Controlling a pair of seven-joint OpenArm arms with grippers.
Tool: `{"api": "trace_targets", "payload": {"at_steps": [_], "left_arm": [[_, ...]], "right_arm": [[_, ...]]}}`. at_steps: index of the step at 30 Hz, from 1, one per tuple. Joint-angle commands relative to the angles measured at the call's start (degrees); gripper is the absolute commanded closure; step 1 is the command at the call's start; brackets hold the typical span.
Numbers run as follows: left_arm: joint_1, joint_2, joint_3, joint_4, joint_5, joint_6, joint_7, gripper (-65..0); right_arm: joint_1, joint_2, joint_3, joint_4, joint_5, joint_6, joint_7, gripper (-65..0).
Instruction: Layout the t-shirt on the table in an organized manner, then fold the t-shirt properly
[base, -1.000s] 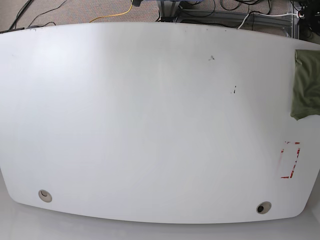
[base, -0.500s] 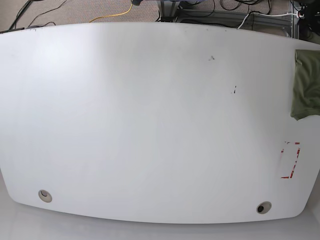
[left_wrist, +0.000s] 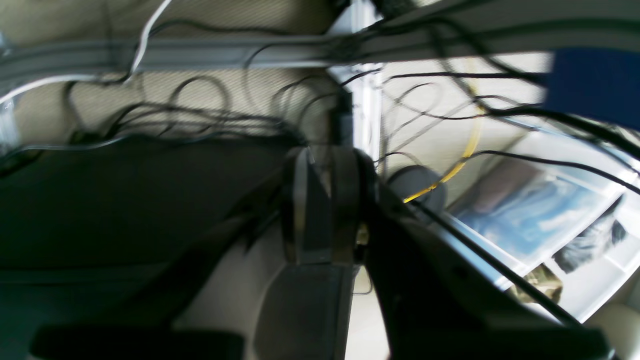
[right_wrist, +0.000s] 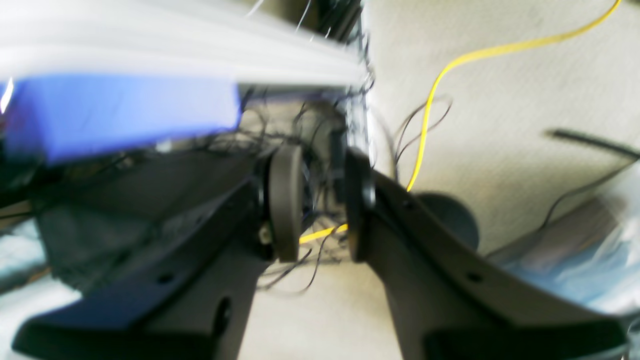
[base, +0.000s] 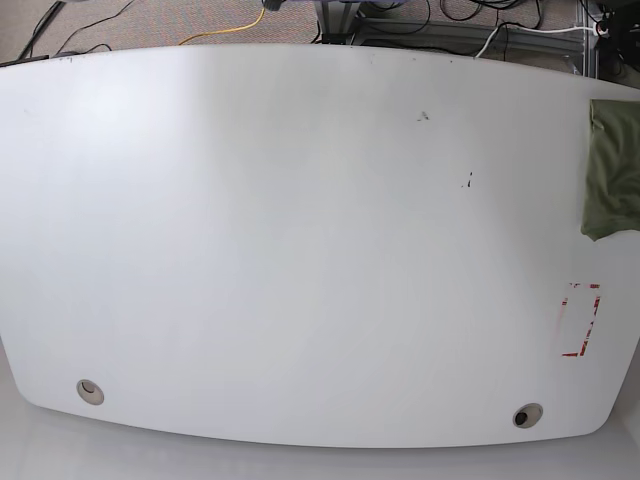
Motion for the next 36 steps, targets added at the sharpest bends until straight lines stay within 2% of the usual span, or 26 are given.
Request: {"api": "trace_targets", "payload": {"at_steps": [1,11,13,16,19,24,28,32,36], "left_arm": [[-2.9,-0.2,-0.1,-6.3,0.0,1.2,-0.5,-7.9],[-14.2,-0.8,0.0,-22.6,2.8,9.2,-0.5,-8.1],[-15.3,-0.8,0.0,-24.5,3.6,10.4,-0.3,-8.1],[-16.6,-0.8,0.0,-25.8,4.5,12.6,1.6,-8.1],[-18.5,-0.7,0.0,-26.2,5.1,13.7,3.9,-8.1],[-20.7,-0.3,0.0,-26.1,5.2,14.4,8.7,-8.1],[-22.2,0.0,0.0,-26.4,5.2,15.9,10.5,-8.1],[-22.6,0.1,0.0,-26.4,5.3,17.0,11.9,-8.1],[-22.7,0.1,0.0,-26.1,5.3,17.2,12.9,-8.1]], "right_arm": [[1.2,0.3,0.1,-2.6,0.4,0.7,0.7,-13.8],[9.4,1.0,-1.6,-13.7,0.4,0.5,0.6,-14.4],[10.4,1.0,-1.8,-15.0,0.4,-0.2,0.5,-14.4],[11.8,1.0,-2.8,-16.1,0.4,-3.0,0.2,-14.4],[13.0,1.0,-4.0,-16.3,0.4,-5.2,-2.0,-14.4],[14.9,1.0,-5.3,-16.4,0.5,-7.2,-4.9,-14.4],[15.9,0.8,-5.4,-16.4,0.5,-9.1,-6.2,-14.4],[17.0,0.6,-5.4,-16.4,0.5,-9.4,-9.4,-14.6],[17.4,0.4,-5.4,-16.4,0.5,-9.4,-10.2,-14.6]]}}
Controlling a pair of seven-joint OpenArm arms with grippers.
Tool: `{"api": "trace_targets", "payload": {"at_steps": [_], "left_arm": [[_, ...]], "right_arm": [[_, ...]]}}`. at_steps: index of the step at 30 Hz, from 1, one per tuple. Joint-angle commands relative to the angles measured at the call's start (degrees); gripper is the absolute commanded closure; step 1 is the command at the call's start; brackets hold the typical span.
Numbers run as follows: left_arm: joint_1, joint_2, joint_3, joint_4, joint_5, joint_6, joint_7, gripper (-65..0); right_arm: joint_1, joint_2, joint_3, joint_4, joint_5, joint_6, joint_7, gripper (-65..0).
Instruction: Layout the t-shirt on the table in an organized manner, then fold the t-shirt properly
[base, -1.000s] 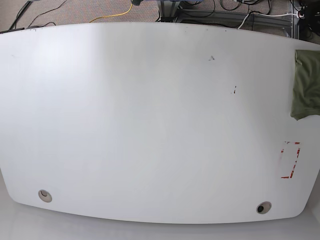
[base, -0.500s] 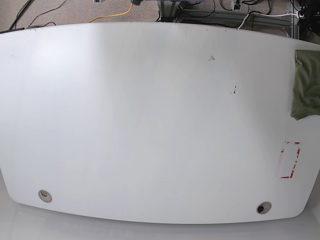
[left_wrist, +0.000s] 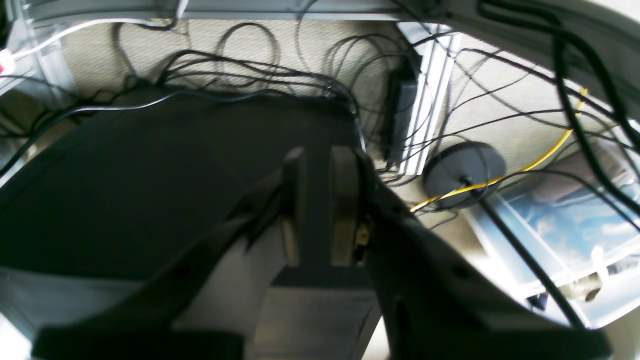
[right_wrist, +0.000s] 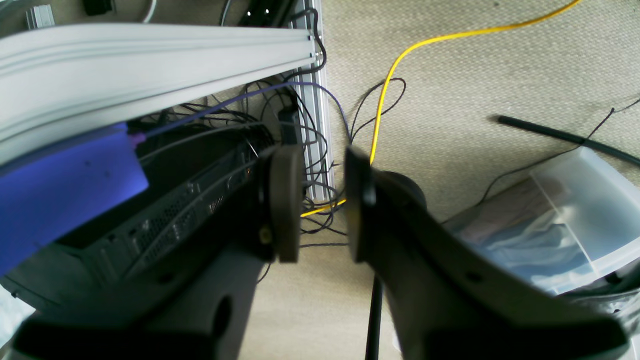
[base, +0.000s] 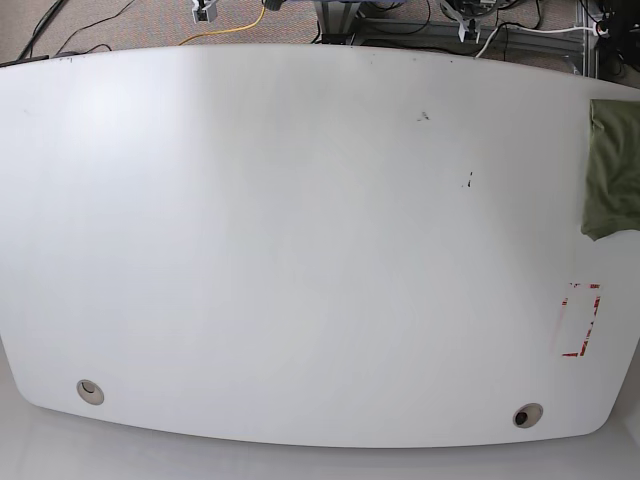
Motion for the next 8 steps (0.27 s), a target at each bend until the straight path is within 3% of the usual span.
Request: {"api": "trace_targets", "payload": {"at_steps": [1,8], "left_arm": [[0.6,-0.3,0.0,0.0,0.2,0.2,0.6,-8.1],[0.6,0.0,0.0,0.1,0.2,0.2,0.4,-8.1]], "right_arm": [[-0.4,-0.2,-0.1,0.0,0.5,0.3,0.4,-14.6],[0.3,-0.9,-0.1,0.0,0.5,0.3,0.3,-14.6]]}}
